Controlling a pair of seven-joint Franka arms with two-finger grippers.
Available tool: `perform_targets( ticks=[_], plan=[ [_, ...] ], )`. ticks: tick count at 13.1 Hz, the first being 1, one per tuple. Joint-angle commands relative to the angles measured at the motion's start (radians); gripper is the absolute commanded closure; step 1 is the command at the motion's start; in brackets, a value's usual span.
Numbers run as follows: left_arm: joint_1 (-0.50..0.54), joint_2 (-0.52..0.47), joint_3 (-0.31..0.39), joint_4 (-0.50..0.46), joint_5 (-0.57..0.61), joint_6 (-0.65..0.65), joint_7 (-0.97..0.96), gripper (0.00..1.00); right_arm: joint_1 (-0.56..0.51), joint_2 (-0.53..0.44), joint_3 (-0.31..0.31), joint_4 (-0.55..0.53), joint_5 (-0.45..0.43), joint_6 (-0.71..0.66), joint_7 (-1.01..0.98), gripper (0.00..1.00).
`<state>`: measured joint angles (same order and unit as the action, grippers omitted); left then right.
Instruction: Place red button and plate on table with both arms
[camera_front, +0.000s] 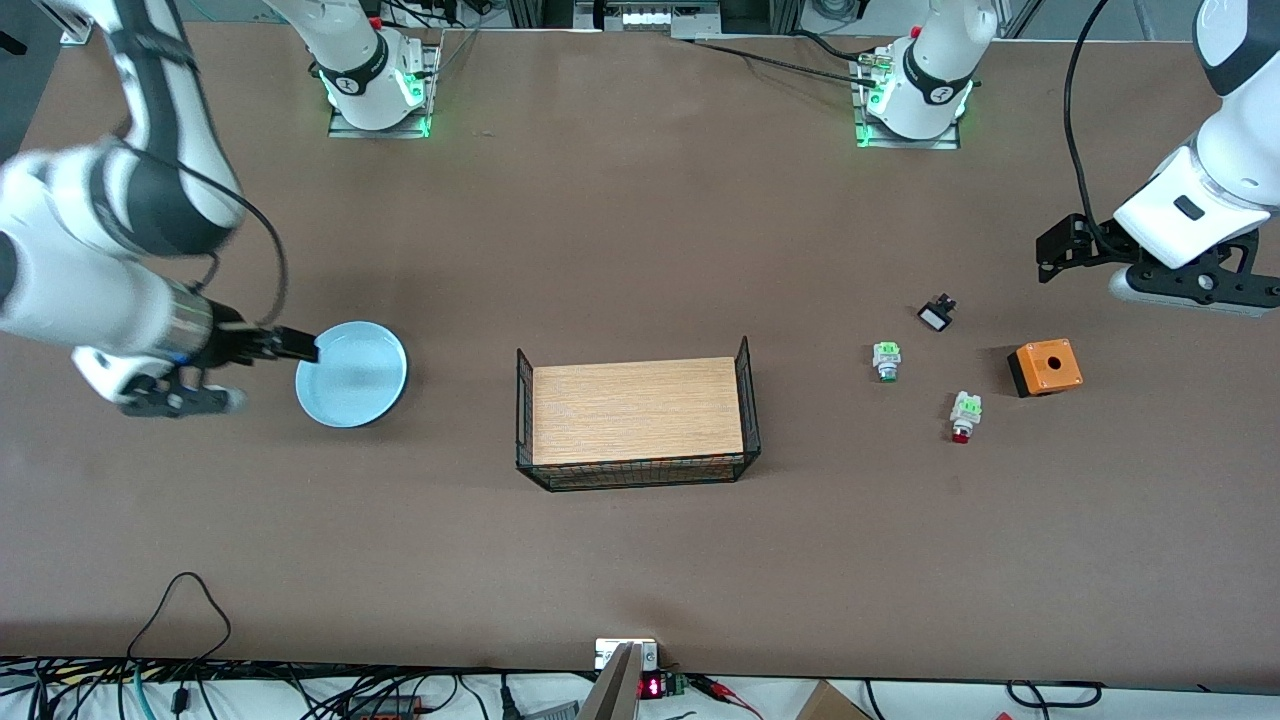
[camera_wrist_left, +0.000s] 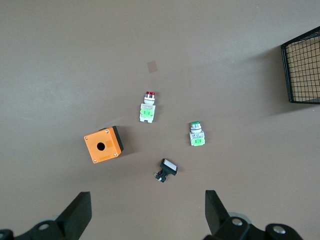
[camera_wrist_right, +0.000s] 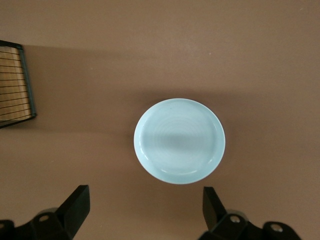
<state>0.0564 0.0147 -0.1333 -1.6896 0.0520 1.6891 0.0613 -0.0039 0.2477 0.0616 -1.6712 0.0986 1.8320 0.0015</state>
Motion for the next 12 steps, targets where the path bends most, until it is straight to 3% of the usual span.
perform_targets(
  ticks=[1,7,12],
  plan=[
    [0.011,-0.022,-0.006,-0.019,-0.007,0.011,-0.006,0.00,-0.018,-0.141,0.012,-0.030,0.027,-0.063,-0.014,0.00],
    [0.011,-0.021,-0.006,-0.019,-0.007,0.012,-0.005,0.00,-0.008,-0.312,0.029,-0.047,0.013,-0.178,0.091,0.00],
    [0.013,-0.021,-0.005,-0.019,-0.007,0.011,-0.005,0.00,-0.013,-0.337,0.029,-0.036,0.016,-0.214,0.092,0.00]
  ],
)
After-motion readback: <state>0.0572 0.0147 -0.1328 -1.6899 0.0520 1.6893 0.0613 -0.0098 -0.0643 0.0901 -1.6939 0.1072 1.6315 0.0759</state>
